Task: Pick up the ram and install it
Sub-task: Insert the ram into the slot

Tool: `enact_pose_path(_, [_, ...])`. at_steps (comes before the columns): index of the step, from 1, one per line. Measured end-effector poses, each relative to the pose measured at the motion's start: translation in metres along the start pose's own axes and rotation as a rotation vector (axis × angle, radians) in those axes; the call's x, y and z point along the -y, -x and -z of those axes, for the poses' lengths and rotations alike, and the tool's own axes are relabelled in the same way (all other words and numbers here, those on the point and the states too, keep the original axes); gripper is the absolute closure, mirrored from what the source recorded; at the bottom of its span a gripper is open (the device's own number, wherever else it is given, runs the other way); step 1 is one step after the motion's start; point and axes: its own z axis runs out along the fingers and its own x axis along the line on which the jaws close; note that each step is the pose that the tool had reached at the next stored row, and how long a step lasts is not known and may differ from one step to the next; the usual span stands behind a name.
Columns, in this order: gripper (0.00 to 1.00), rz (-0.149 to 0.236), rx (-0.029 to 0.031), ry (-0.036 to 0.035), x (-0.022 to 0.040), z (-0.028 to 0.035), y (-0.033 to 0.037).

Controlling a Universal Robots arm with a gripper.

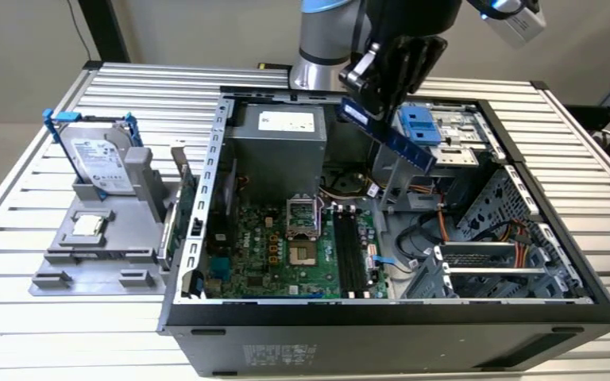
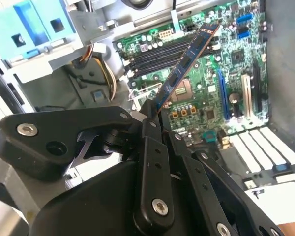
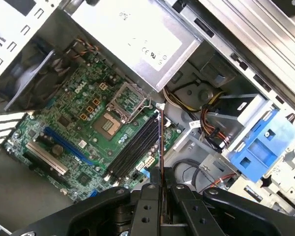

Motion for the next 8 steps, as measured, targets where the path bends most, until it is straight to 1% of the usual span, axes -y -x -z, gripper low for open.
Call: enact_pose_path(8, [1.00, -0.141, 0.0001, -0.0080, 0.0000, 0.0000, 0.0000])
